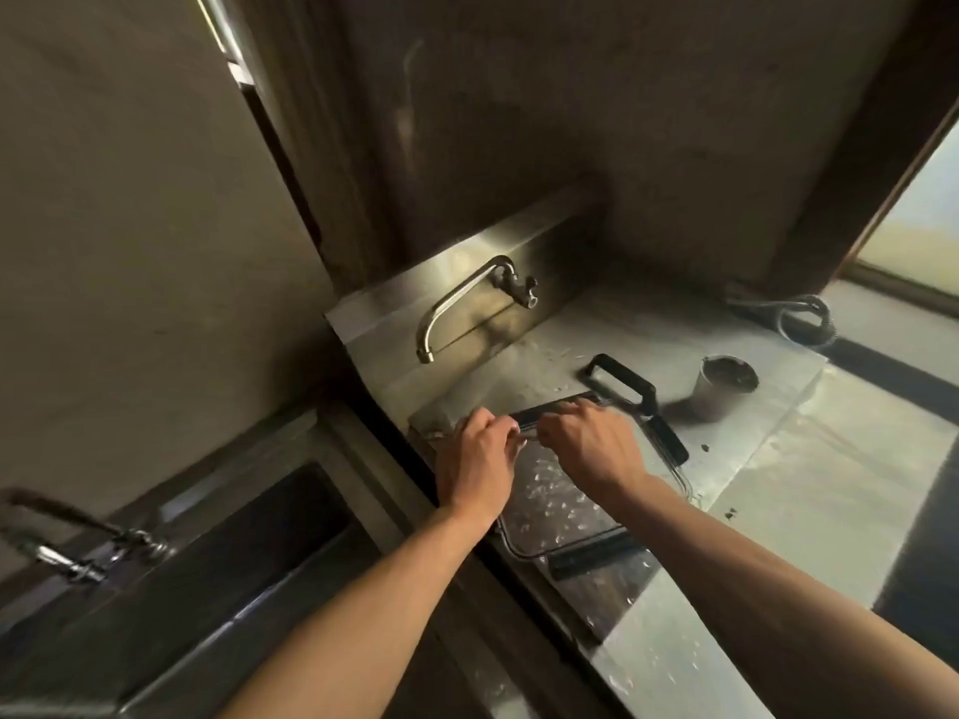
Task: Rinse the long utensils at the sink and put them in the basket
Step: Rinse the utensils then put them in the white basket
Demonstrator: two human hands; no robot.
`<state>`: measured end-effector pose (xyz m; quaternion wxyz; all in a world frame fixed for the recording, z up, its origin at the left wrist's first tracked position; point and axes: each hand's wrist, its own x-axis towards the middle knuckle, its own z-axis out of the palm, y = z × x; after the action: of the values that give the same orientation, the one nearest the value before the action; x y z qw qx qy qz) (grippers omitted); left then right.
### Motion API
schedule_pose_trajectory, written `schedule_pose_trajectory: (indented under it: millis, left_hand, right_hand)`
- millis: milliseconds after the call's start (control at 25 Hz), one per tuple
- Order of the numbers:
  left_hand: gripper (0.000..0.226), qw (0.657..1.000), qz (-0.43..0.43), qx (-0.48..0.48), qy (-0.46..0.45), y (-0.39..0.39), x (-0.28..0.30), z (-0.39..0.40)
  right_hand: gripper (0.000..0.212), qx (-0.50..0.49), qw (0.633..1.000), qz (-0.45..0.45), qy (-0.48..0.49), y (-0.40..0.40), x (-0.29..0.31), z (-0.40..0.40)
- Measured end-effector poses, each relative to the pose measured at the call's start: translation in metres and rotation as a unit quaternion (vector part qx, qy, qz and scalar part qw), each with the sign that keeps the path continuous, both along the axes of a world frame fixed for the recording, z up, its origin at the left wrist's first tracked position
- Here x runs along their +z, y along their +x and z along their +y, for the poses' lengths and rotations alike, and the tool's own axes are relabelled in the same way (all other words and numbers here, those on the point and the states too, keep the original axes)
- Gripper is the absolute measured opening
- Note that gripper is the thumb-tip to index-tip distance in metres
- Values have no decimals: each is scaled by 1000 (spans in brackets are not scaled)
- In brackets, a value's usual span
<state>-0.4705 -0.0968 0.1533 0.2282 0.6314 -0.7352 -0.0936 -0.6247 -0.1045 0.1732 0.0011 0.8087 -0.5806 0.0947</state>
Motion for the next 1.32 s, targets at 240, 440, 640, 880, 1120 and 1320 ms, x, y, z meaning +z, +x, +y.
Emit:
schedule_pose_trajectory:
  millis: [240,440,640,880,1120,1320]
  left_hand:
    - [17,993,-102,58,14,149,-3,51]
    - [16,985,-18,153,83,265,-11,118]
    - [18,956,15,259,138,347,-24,187]
    - [13,938,67,290,177,398,-48,230]
    - [14,938,92,283,177,414,-73,238]
    - [13,939,92,288,166,419,-87,227]
  right_hand:
    - [18,217,976,27,-3,136,5,3]
    - [26,307,949,66,21,262,-14,41]
    - [24,230,965,-109,62,350,-39,104]
    - [22,-58,800,-406,438,413,-70,132]
    - [4,-89,756,-467,451,435,-87,130]
    - [8,-93,730,-490,468,444,-105,119]
